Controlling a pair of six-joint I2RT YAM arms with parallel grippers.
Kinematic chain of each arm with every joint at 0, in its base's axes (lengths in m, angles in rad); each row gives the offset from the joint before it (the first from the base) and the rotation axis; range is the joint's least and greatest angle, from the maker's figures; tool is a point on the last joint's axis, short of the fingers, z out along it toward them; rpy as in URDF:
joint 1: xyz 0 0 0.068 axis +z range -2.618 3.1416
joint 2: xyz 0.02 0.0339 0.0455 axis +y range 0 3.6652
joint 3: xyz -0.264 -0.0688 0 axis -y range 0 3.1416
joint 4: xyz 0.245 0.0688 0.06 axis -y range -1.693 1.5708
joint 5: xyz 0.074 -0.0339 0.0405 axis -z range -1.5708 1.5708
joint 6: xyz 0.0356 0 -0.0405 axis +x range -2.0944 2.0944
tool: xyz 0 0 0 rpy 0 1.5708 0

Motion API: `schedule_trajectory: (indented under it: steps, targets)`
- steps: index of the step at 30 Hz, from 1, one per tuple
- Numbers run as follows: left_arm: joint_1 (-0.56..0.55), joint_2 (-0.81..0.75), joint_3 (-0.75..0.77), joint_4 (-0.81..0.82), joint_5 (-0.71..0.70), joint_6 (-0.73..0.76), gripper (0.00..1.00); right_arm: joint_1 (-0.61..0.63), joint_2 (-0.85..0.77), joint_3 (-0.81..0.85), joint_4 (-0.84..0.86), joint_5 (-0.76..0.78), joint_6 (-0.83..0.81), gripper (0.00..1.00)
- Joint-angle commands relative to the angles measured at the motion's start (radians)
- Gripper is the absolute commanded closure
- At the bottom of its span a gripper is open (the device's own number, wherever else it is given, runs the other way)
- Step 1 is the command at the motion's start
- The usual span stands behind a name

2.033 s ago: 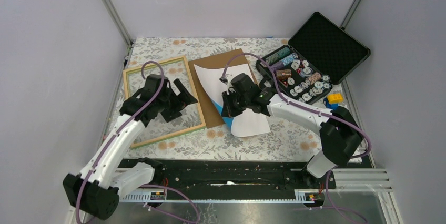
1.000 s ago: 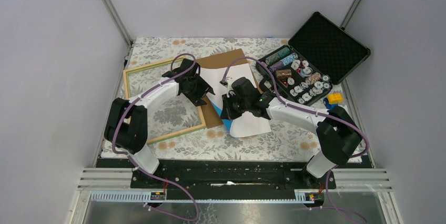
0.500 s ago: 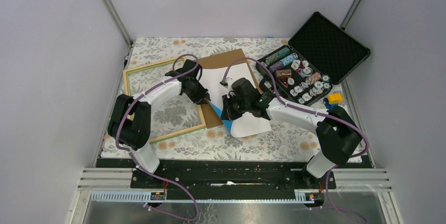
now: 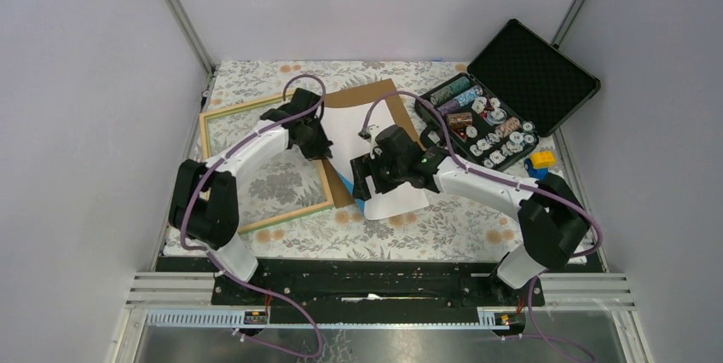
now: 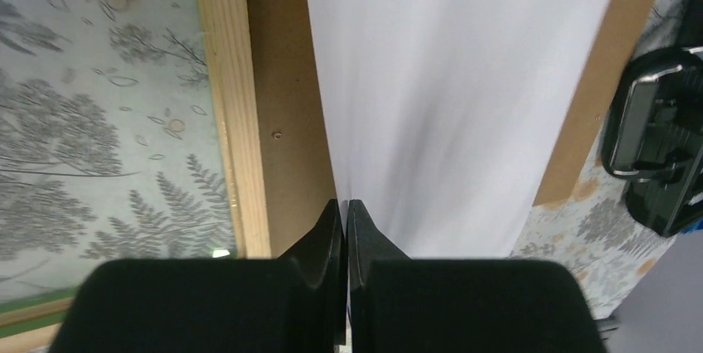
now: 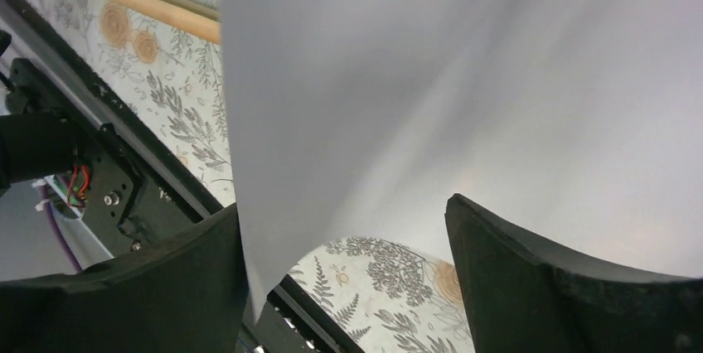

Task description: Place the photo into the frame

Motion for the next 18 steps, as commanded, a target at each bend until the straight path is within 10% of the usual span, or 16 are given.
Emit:
schedule_trajectory:
  steps: [1,10,18]
  targets:
    - [0.044,-0.143,0.023,-0.010,-0.031,0.242,1.00,0.004,-0.108,0.122,-0.141,0.157,-0.055,0.08]
    - [0.323,-0.179,0.070,-0.212,0.053,0.548,1.00,-0.275,-0.350,0.004,-0.005,0.056,-0.073,0.00]
    - [0.448,-0.150,0.076,-0.285,-0.180,0.648,1.00,-0.338,-0.299,-0.058,0.015,-0.014,-0.081,0.00]
